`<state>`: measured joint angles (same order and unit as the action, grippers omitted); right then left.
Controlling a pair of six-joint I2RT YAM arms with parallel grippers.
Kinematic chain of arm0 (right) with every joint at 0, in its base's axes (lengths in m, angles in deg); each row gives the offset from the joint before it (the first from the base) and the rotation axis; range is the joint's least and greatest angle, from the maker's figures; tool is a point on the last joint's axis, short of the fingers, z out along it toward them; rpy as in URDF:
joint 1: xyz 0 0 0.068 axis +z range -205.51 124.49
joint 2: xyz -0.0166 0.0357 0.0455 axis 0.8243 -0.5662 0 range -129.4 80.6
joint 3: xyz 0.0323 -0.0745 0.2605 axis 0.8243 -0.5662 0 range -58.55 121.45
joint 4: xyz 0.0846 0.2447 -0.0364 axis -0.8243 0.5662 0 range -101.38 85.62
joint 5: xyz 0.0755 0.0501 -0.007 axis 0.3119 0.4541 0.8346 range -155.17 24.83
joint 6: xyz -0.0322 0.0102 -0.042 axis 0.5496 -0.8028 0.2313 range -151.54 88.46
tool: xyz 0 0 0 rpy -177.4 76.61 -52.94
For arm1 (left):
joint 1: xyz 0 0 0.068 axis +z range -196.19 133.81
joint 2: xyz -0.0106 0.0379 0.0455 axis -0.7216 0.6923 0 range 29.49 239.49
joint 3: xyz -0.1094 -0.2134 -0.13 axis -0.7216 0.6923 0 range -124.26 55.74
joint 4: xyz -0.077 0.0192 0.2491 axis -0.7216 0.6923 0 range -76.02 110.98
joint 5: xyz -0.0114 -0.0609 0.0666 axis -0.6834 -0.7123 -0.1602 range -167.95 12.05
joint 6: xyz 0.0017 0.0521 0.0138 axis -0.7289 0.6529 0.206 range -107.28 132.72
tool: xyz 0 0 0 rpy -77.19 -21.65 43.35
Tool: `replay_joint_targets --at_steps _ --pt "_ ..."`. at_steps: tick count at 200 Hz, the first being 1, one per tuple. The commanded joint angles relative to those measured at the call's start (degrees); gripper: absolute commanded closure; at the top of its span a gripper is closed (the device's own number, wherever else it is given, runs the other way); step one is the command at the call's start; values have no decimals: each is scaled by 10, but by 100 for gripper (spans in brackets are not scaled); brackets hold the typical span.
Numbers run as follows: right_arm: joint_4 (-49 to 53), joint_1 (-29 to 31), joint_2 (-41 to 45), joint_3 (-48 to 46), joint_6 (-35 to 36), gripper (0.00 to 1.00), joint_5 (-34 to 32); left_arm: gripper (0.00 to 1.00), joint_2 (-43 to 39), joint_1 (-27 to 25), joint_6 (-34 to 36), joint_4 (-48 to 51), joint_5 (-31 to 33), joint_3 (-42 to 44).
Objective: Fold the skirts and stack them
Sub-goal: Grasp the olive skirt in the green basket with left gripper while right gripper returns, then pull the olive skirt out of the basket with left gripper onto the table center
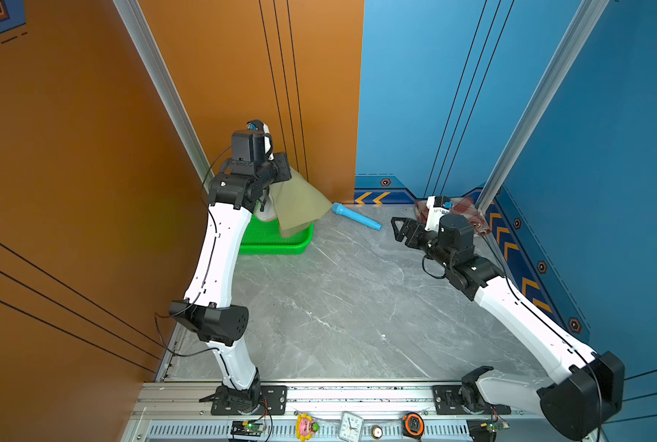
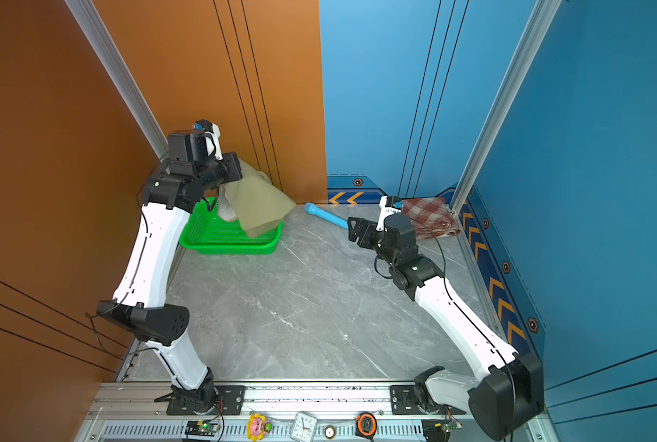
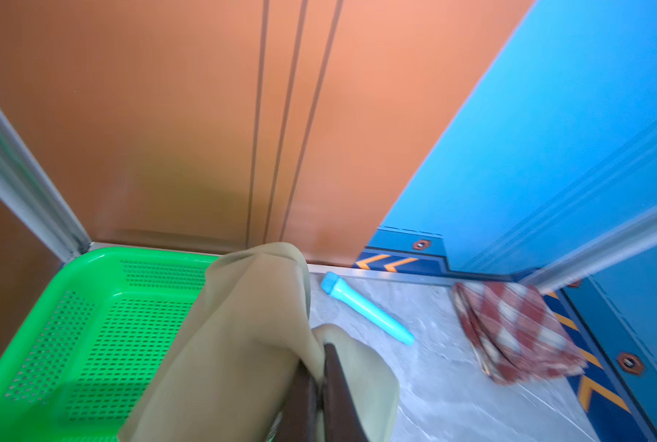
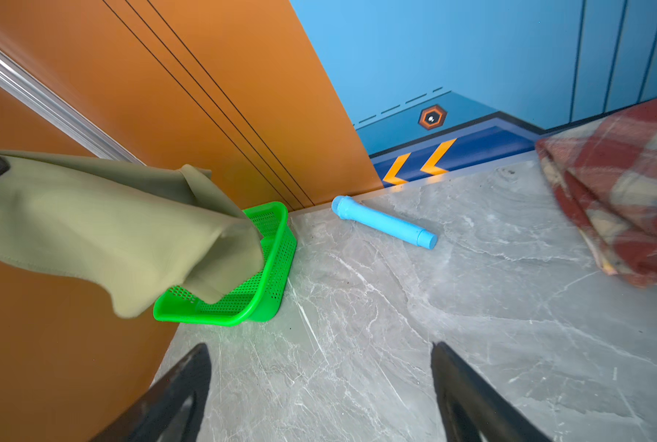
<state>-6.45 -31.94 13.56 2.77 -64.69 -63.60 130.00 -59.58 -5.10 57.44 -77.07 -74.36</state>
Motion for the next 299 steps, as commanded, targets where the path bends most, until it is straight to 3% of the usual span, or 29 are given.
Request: replay_joint_targets --at_steps 1,20,49,81,83,92,96,104,127,142,176,215,269,299 --pt "76 -14 61 -18 -8 10 -61 100 -35 -46 11 -42 -22 40" --pt "129 -33 113 -29 -7 9 -77 100 -76 -103 -2 -58 -18 111" --pt "198 -69 160 -37 -12 10 -69 100 -137 -187 -47 -117 -11 285" --pt "237 -76 174 -50 -11 9 -53 100 -124 -234 -102 -141 -2 416" --pt "240 -75 173 -51 -11 9 -51 94 -121 -235 -104 -141 -5 419" --pt "251 -74 166 -53 -10 9 -40 45 -110 -239 -109 -139 -15 437" --pt "256 -72 161 -54 -12 9 -38 30 -108 -240 -112 -139 -14 444" --pt "268 -64 152 -56 -14 9 -35 19 -111 -241 -113 -139 -10 459" --pt "297 -28 119 -62 -11 9 -39 4 -134 -238 -114 -128 9 495" --pt "305 -5 94 -70 -17 9 -37 0 -144 -232 -111 -99 23 504" --pt "304 41 37 -90 -25 9 -26 2 -176 -227 -106 -63 68 551" --pt "260 109 -9 -85 7 8 -35 2 -181 -212 -126 -62 57 606" --pt "259 235 -139 16 50 1 -138 2 -222 -166 -145 -79 24 678" --pt "271 276 -243 79 -2 0 -226 2 -275 -129 -160 -94 22 738"
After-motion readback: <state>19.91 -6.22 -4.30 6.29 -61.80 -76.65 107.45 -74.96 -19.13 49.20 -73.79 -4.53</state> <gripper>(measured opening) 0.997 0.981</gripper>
